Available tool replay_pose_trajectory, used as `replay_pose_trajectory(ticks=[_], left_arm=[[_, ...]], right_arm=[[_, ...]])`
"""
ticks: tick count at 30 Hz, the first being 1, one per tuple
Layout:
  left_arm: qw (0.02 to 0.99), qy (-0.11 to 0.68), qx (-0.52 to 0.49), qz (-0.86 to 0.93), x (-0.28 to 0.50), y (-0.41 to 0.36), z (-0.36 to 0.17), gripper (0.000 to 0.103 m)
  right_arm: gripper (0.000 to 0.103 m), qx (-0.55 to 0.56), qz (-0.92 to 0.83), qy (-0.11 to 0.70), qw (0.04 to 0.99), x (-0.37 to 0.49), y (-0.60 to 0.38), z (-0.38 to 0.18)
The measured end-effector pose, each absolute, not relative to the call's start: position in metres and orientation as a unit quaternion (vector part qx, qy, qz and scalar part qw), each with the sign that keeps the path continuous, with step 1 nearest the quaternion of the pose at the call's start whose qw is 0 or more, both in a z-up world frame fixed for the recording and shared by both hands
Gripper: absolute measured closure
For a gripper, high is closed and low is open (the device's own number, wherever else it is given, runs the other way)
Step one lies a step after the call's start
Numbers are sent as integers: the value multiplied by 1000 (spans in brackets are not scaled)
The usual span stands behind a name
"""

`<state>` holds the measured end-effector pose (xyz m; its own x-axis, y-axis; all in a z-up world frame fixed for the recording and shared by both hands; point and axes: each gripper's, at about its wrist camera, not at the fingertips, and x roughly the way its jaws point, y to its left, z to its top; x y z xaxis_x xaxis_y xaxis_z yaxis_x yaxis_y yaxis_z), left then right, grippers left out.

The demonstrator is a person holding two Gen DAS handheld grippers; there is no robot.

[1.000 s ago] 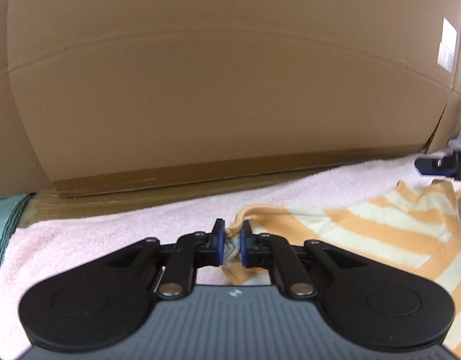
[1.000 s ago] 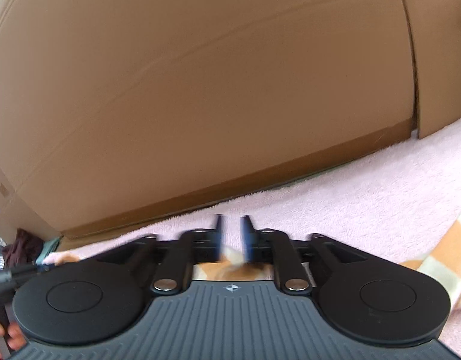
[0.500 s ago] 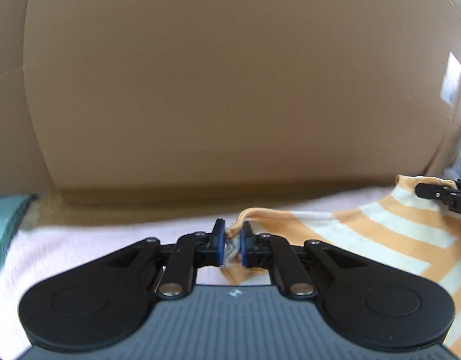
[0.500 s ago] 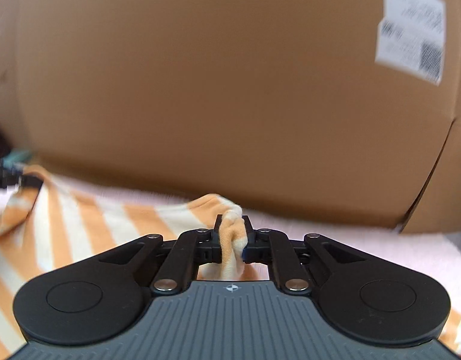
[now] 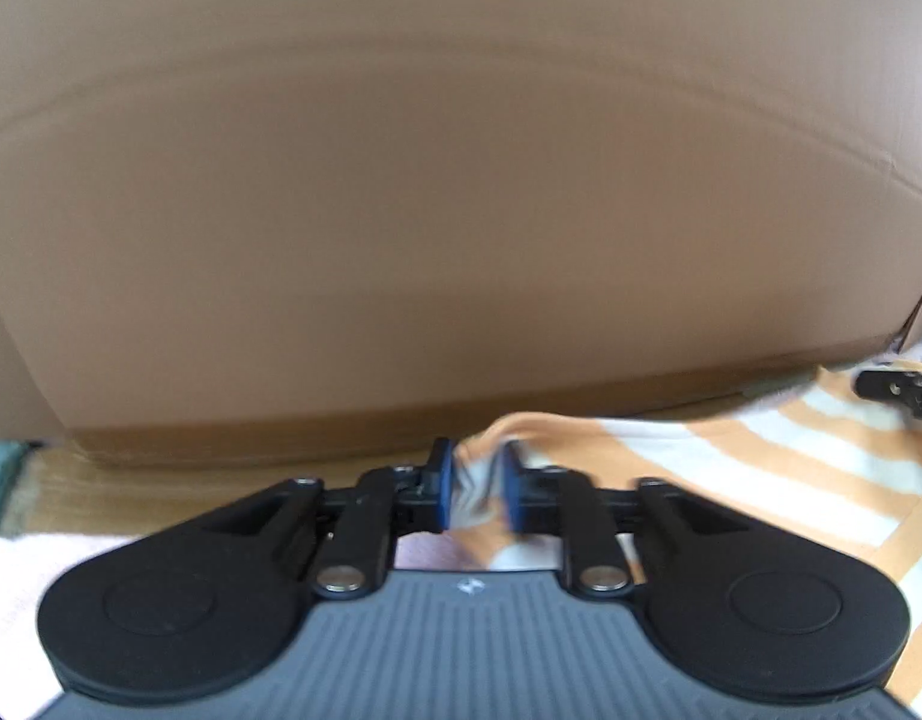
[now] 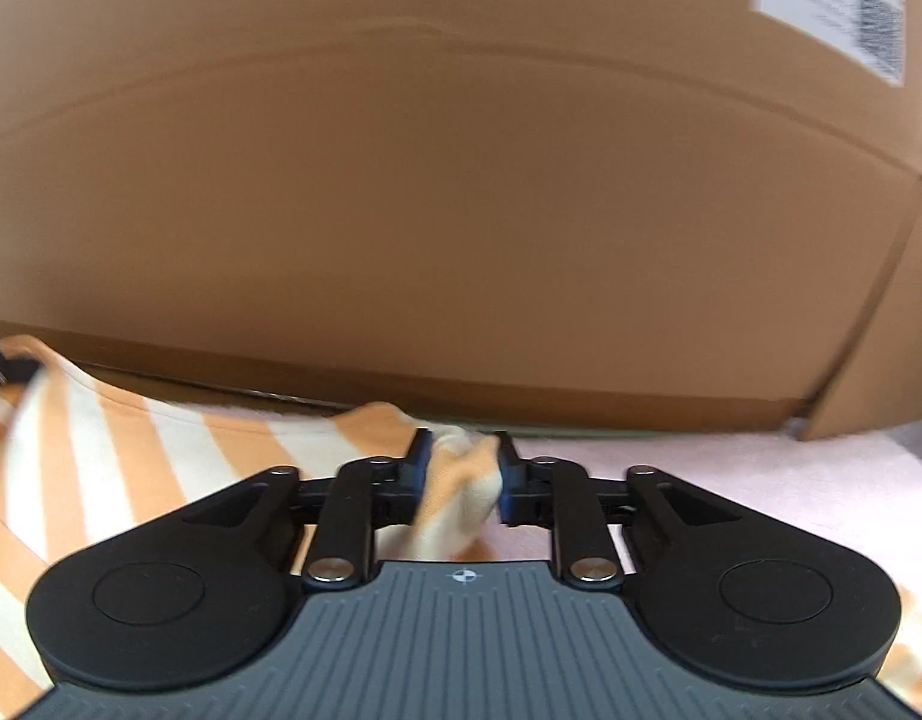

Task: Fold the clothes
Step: 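Open both grippers and release the shirt fabric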

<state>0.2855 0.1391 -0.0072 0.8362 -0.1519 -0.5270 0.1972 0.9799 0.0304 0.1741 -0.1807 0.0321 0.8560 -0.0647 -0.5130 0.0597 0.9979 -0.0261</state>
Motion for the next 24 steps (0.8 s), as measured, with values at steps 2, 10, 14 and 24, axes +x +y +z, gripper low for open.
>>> replay_pose_trajectory(ticks=[2, 10, 14, 24], left_arm=[[957, 270, 67, -83, 275, 147, -1, 56], [957, 268, 53, -102, 192, 200, 28, 16], [955, 273, 44, -109, 157, 205, 29, 16], [945, 303, 6, -126, 183, 176, -7, 20]], right_arm=[[77, 18, -36, 237, 971, 151, -186, 44], [62, 50, 79, 221, 971, 81, -166, 60], [64, 72, 110, 292, 947, 92, -163, 35], [68, 125, 83, 249, 957, 90, -190, 50]])
